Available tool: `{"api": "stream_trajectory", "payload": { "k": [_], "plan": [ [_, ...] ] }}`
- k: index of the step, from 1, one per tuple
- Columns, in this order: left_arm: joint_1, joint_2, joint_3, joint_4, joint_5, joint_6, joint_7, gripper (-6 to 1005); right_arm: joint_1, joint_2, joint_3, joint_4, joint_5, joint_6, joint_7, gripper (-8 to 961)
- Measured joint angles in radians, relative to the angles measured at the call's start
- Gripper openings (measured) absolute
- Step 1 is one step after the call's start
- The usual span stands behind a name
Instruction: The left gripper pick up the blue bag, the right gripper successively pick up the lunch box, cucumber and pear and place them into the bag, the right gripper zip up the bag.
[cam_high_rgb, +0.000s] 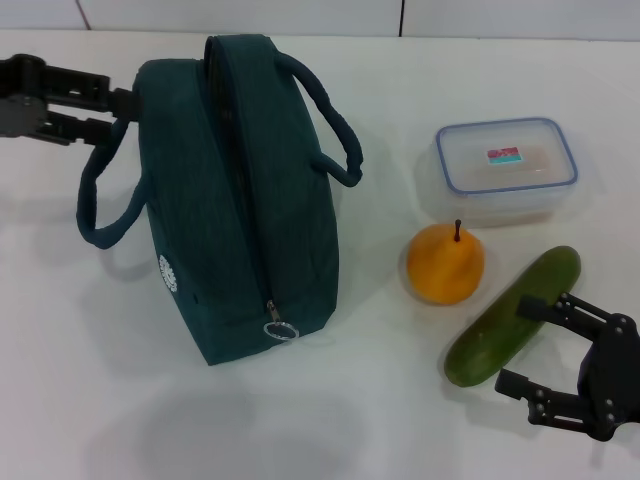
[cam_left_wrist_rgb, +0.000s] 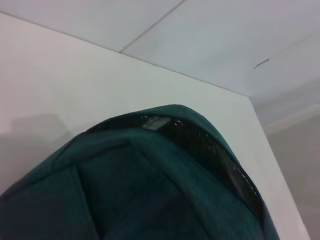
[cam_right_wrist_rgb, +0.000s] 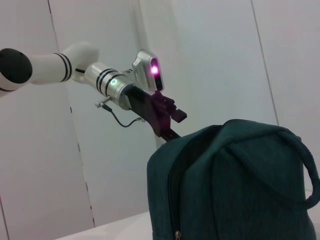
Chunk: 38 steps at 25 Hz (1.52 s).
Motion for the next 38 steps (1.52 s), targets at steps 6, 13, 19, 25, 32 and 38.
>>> {"api": "stream_trajectory", "payload": {
  "k": [6,13,19,25,32,38],
  "plan": [
    [0.001,-0.019,0.023,0.002,0.003,-0.050,0.004,786,0.000,0.000,0.000,0.000,0.000,0.001,0.000,858],
    [0.006,-0.048,0.075,0.003,0.007,-0.079,0.012,779,0.000,0.000,0.000,0.000,0.000,0.003,0.000,857],
    [0.008,-0.057,0.106,0.003,0.008,-0.093,0.010,773,0.000,0.000,0.000,0.000,0.000,0.004,0.000,858],
    [0.002,-0.059,0.109,0.009,0.000,-0.092,0.001,767,-0.001,0.000,0.000,0.000,0.000,0.004,0.000,858],
    [0.000,-0.063,0.119,0.047,0.012,-0.092,-0.024,760,-0.001,0.000,0.000,0.000,0.000,0.004,0.000,858],
    [0.000,-0.071,0.137,0.054,0.032,-0.101,-0.024,754,-0.002,0.000,0.000,0.000,0.000,0.005,0.000,857]
  ]
}}
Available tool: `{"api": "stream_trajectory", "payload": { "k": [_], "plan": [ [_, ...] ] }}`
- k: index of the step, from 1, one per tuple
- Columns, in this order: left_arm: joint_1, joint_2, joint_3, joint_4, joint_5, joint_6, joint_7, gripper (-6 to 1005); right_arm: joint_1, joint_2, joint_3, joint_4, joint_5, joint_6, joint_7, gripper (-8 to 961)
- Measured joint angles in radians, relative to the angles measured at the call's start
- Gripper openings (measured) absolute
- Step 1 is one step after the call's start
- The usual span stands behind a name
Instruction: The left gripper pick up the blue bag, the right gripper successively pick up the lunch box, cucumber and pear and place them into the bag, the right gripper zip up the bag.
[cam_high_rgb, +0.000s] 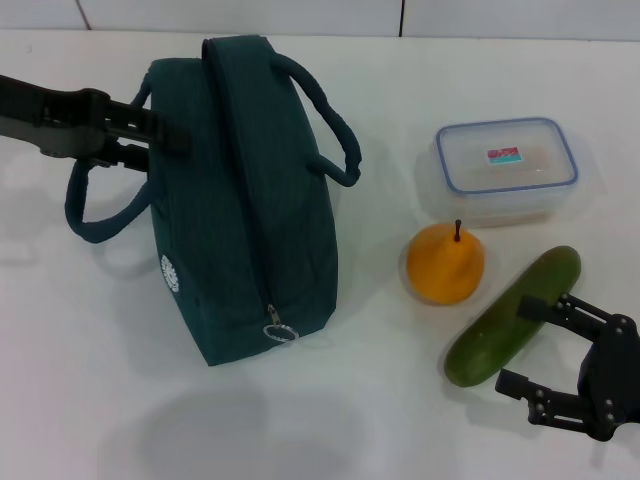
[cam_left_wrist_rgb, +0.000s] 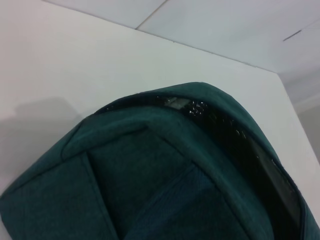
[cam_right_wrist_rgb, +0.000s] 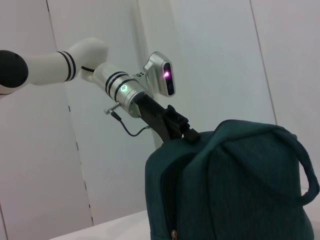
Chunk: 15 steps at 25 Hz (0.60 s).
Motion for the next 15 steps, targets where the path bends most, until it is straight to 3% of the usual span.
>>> {"api": "stream_trajectory", "payload": {
  "k": [6,13,15],
  "plan": [
    [0.001,-0.015,0.006,0.041,0.037,-0.005,0.004,748,0.000,0.000,0.000,0.000,0.000,0.000,0.000,857],
    [0.000,-0.016,0.039,0.042,0.010,0.000,0.012,741,-0.001,-0.001,0.002,0.000,0.007,0.002,0.000,857],
    [0.002,-0.014,0.040,0.042,0.002,0.000,0.017,560,-0.001,-0.001,0.002,0.000,0.008,0.002,0.000,857]
  ]
}}
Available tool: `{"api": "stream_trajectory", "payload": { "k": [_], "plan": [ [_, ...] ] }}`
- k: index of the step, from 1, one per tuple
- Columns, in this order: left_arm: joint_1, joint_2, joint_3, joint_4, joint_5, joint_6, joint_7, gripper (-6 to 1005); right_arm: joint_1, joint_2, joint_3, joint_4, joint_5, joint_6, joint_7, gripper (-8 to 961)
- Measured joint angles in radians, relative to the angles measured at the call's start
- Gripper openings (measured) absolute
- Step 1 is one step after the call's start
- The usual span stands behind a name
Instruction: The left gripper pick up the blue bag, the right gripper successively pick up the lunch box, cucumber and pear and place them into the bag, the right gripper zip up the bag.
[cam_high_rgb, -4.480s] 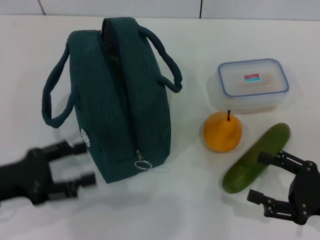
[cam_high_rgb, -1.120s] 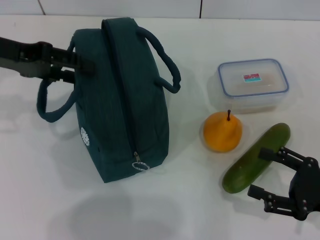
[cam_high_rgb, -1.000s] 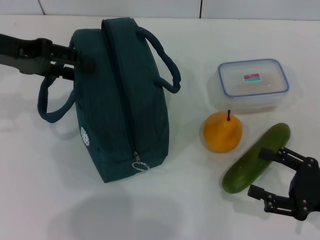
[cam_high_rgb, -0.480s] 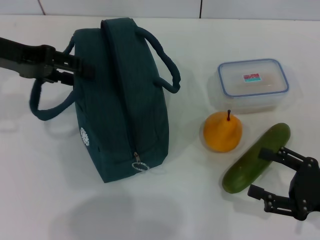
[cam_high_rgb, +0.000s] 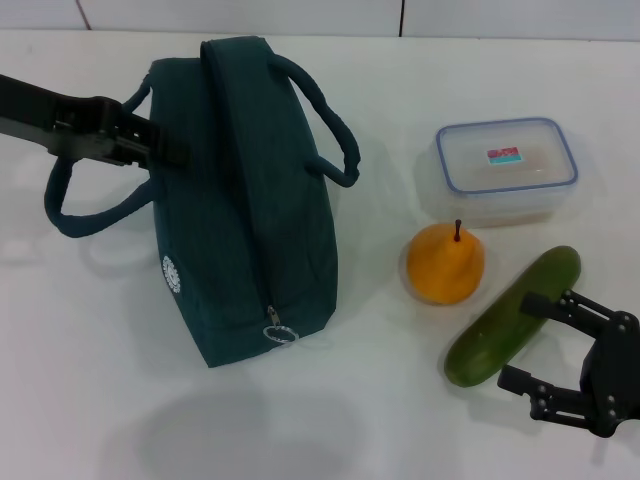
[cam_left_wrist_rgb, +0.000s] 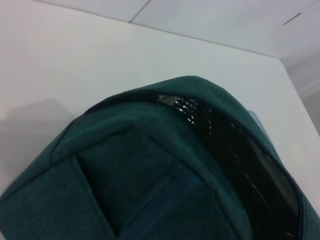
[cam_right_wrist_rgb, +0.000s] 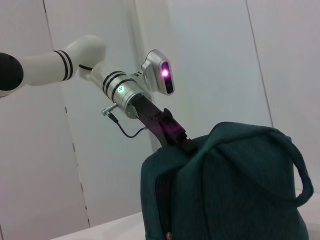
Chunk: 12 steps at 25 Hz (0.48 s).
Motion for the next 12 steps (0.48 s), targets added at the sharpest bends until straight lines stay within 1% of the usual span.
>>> {"api": "stream_trajectory", "payload": {
  "k": [7,11,12],
  "plan": [
    [0.003,-0.004,-0.004,0.000,-0.001,-0.003,0.029,269,-0.001,0.000,0.000,0.000,0.002,0.000,0.000,858],
    [0.002,-0.002,-0.005,-0.004,0.003,-0.006,0.031,91,-0.002,0.000,0.000,0.000,0.002,0.000,0.000,858],
    [0.001,0.001,-0.007,-0.008,0.003,-0.006,0.026,86,-0.002,0.000,0.000,0.000,0.002,0.000,0.000,858]
  ]
}}
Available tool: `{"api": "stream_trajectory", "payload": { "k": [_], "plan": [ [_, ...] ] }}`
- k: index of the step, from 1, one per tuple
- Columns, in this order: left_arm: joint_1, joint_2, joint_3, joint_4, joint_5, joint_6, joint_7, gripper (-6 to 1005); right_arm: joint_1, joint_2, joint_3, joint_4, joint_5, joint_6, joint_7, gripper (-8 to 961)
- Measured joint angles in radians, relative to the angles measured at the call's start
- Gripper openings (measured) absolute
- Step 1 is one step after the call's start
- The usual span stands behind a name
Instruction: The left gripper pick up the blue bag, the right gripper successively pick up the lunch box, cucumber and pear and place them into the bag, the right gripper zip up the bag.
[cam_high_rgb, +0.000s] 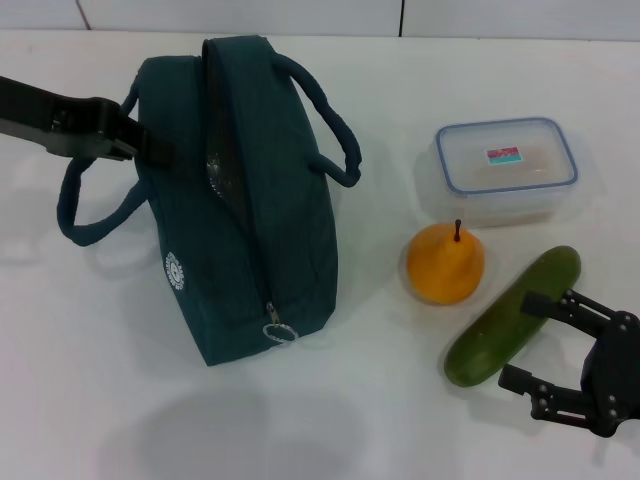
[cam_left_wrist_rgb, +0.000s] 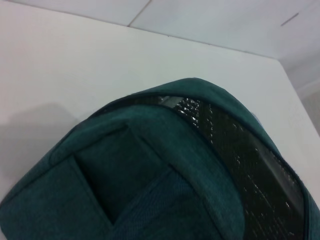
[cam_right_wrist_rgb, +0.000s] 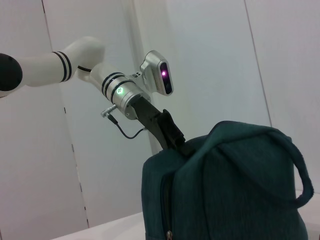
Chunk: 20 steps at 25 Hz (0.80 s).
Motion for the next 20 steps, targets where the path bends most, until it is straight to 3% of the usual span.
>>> {"api": "stream_trajectory", "payload": {
  "k": [11,20],
  "plan": [
    [0.005,0.028,-0.004,-0.092,-0.209,0.032,-0.028,41,0.000,0.000,0.000,0.000,0.012,-0.004,0.000,858],
    [0.013,0.025,-0.004,-0.134,-0.274,0.032,-0.024,41,-0.010,-0.001,0.000,0.007,0.093,-0.045,0.003,857]
  ]
}}
